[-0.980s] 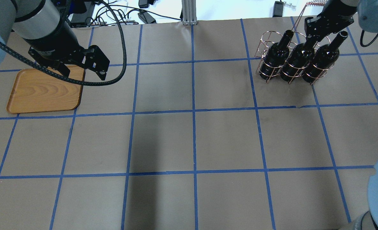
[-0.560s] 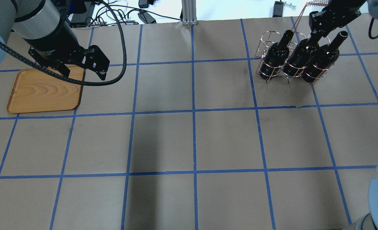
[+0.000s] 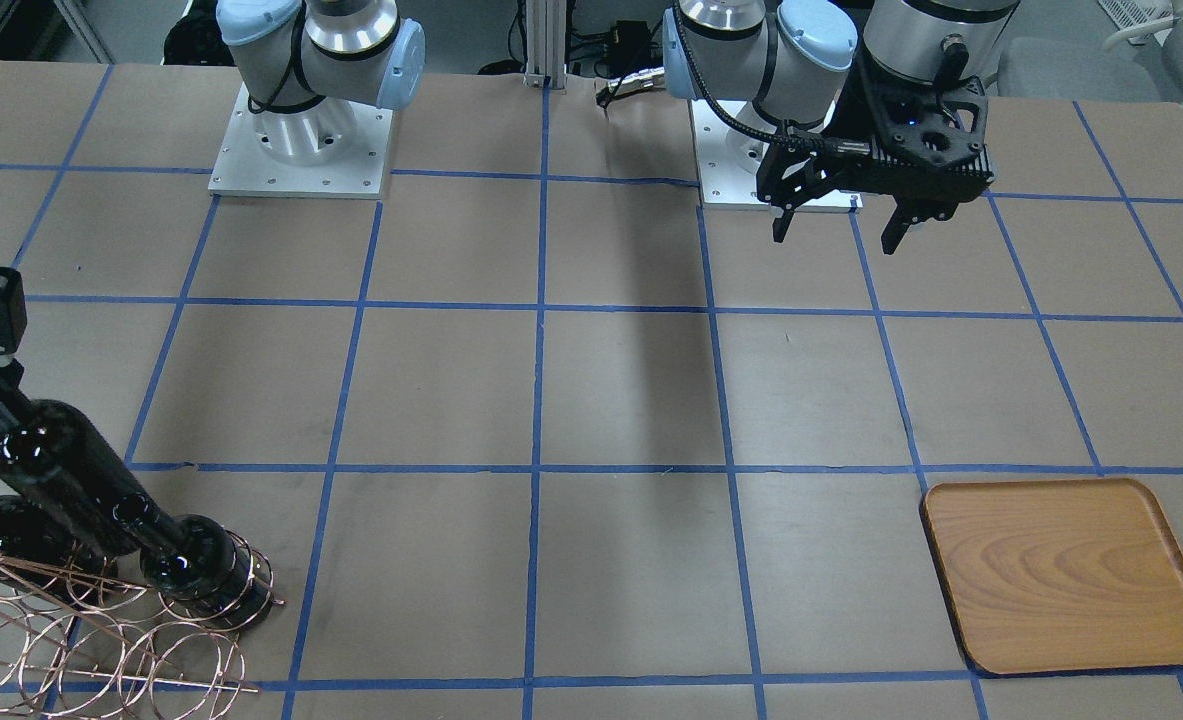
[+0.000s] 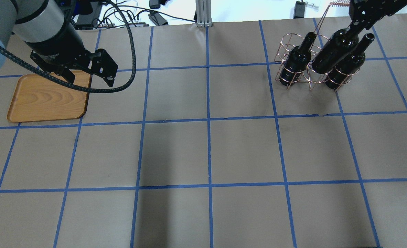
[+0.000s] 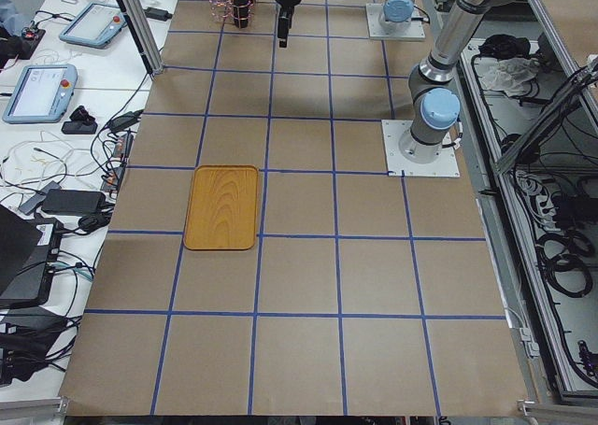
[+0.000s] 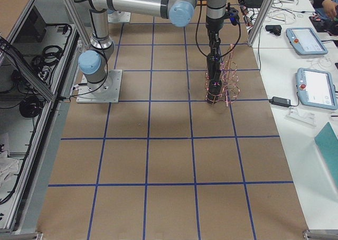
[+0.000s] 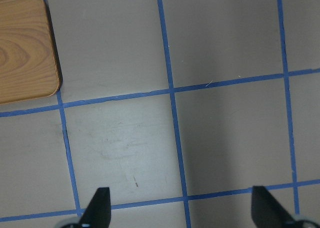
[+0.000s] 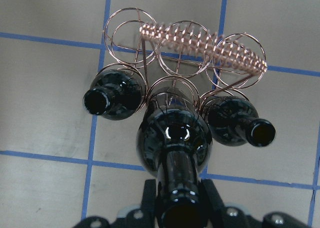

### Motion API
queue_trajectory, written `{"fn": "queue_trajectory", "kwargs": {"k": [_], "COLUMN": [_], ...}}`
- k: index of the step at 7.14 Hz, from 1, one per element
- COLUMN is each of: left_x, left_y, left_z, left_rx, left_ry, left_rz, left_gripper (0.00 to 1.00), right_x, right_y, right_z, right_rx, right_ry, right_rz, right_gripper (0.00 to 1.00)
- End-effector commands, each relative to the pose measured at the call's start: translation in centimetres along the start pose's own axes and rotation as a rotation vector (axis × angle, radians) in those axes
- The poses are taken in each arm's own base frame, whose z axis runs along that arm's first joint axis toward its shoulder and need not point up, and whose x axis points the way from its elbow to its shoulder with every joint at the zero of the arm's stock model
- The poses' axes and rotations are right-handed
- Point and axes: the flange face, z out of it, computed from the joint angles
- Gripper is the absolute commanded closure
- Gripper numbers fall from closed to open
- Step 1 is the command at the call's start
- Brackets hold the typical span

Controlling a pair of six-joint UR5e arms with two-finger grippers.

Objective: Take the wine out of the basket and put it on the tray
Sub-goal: 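Lift the bottle out of the rack and carry it toward table center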

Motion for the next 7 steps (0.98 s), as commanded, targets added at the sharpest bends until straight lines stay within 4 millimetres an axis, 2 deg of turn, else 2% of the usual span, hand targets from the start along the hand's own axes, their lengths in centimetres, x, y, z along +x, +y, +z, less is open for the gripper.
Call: {"fn": "queue_trajectory", "kwargs": {"k": [1, 2, 3, 4, 5, 7], "left_x": [0.0, 0.0, 0.0, 0.0, -0.1, -0.1], "left_y": [0.0, 0.1, 0.2, 0.3, 0.3, 0.3], "left_z": [0.0, -0.1, -0.3, -0.3, -0.3, -0.4], "left_rx": [0.000, 0.000, 0.004, 0.004, 0.004, 0.007], "left_ry": [-0.002, -0.002, -0.004, -0.004, -0.004, -0.004], "left_rz": [0.000, 0.002, 0.005, 0.005, 0.005, 0.009], "left_gripper": [0.00, 0.00, 0.00, 0.00, 0.00, 0.00], "right_x": [-1.5, -1.8, -3.1, -5.7, -10.1, -19.1], "right_y": [3.8, 4.3, 4.1, 3.9, 3.6, 2.6], "right_z": [-4.7, -4.9, -4.7, -4.5, -4.0, -1.7], "right_rx": [-0.021, -0.038, -0.046, -0.050, -0.060, -0.080], "right_ry": [0.012, 0.005, -0.001, -0.011, -0.032, -0.045], "right_rz": [-0.001, -0.002, -0.016, -0.003, 0.024, 0.082], "right_gripper": [1.00, 1.00, 1.00, 1.00, 1.00, 1.00]}}
